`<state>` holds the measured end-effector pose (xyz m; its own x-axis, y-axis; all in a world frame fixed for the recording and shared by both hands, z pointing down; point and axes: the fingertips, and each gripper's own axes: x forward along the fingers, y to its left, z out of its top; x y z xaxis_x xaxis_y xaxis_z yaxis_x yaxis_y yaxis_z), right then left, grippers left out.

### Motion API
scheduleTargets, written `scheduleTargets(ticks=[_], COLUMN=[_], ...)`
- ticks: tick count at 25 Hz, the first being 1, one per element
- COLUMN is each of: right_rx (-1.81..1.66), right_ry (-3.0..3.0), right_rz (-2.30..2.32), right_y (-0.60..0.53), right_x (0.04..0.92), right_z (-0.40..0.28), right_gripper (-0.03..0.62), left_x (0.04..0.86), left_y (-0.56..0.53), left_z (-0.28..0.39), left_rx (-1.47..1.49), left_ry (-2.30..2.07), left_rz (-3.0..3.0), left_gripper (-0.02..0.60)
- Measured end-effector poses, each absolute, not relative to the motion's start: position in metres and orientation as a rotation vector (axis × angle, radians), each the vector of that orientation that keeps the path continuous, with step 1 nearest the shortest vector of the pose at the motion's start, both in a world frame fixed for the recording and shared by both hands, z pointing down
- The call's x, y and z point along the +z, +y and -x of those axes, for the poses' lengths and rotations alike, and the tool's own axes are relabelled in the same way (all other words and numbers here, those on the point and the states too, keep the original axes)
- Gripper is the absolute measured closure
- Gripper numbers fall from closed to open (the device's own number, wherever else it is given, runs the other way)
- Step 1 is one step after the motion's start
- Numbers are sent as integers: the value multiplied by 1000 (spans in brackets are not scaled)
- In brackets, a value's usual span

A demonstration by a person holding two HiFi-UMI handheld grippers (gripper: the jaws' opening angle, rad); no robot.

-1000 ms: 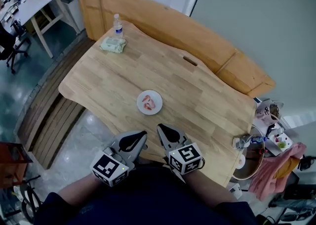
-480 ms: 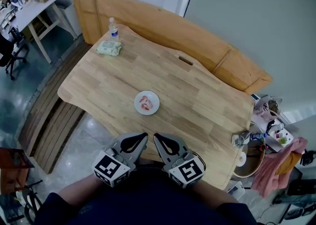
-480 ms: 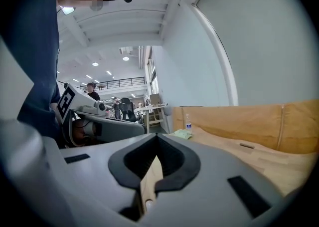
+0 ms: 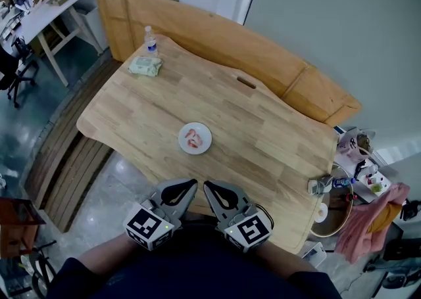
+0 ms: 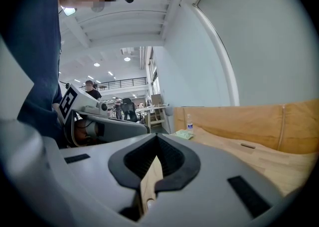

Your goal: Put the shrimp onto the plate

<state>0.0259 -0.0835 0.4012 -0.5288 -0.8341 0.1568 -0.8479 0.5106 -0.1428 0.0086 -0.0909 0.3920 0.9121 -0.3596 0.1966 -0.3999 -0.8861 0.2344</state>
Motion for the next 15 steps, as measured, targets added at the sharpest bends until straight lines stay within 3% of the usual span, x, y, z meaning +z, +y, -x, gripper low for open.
scheduleTargets(ticks=[15], right_rx=[312], right_ry=[-2679], right_rz=[-1487], right_y=[-83], right_x=[400], right_z=[-24], right_gripper=[585], left_x=[393], left_y=[-89], left_z=[-8], left_rx=[216], left_ry=[-571], left_rz=[-2801], left_gripper=[577])
